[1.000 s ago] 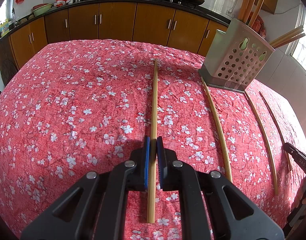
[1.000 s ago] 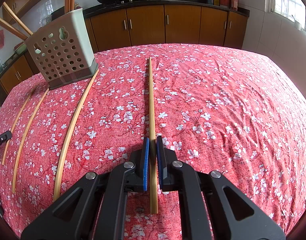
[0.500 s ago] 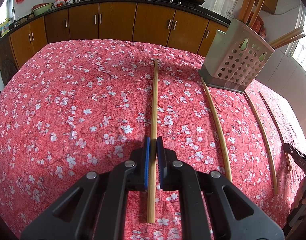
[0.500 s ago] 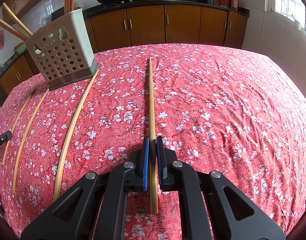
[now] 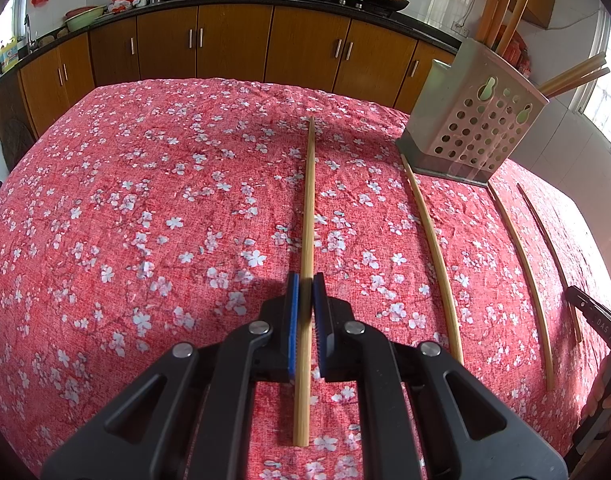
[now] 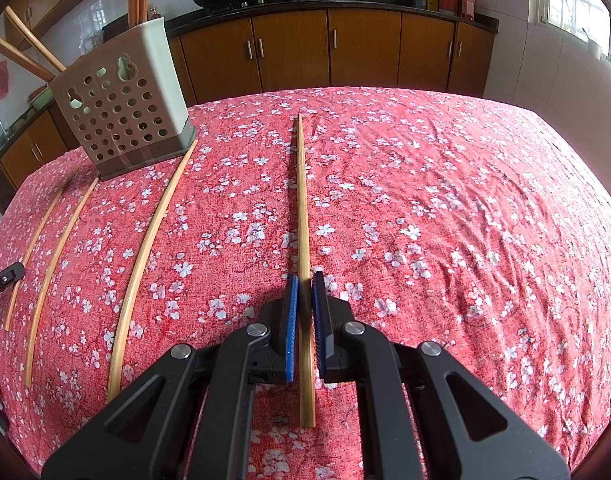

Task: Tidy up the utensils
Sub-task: 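Lift both held chopsticks upright and carry them above the perforated holder, then lower both chopsticks into the holder and open both grippers, then move both open grippers down to the last chopsticks on the cloth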

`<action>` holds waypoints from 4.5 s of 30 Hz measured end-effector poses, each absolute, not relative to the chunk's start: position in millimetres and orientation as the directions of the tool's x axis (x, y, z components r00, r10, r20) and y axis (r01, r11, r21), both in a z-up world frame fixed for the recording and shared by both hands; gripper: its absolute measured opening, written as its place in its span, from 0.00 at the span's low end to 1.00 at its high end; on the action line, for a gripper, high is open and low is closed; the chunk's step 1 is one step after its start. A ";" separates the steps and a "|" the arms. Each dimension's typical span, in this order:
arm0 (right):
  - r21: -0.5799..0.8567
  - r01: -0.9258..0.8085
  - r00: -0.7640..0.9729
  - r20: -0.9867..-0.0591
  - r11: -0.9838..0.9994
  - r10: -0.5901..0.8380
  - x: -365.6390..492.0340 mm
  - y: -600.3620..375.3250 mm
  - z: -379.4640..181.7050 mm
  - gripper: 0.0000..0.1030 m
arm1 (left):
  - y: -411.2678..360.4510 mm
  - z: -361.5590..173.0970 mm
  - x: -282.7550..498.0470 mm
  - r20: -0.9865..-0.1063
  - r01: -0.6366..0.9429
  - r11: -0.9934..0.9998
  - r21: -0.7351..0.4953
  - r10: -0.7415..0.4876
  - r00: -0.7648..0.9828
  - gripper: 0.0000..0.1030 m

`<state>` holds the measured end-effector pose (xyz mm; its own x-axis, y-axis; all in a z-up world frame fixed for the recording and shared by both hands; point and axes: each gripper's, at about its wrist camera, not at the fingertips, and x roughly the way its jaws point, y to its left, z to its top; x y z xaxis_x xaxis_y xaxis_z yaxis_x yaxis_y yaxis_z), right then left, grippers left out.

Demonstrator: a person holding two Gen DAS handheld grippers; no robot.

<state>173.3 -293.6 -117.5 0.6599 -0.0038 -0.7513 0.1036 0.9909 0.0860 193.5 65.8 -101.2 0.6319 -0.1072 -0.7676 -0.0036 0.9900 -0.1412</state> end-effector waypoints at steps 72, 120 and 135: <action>0.220 -0.135 0.990 -0.021 0.966 0.143 174.9 -257.7 139.3 0.07 | -31.3 177.6 213.8 -0.154 0.178 0.968 -0.175 -0.206 0.966 0.07; 0.185 -0.096 0.617 -0.760 0.978 0.204 162.0 -213.6 -110.1 0.15 | 42.6 -62.4 162.0 -0.682 0.014 0.989 -0.150 -0.114 0.723 0.26; 0.196 0.109 0.642 -0.762 0.974 0.082 162.9 -295.2 -111.0 0.08 | -32.8 -96.3 167.6 -0.771 0.206 0.976 -0.069 -0.183 0.610 0.24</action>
<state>162.9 -295.2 -111.0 0.6423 0.0819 -0.7621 0.1089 0.9744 0.1965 167.6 -32.8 -96.3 0.6099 -0.1833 -0.7710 0.2056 0.9762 -0.0694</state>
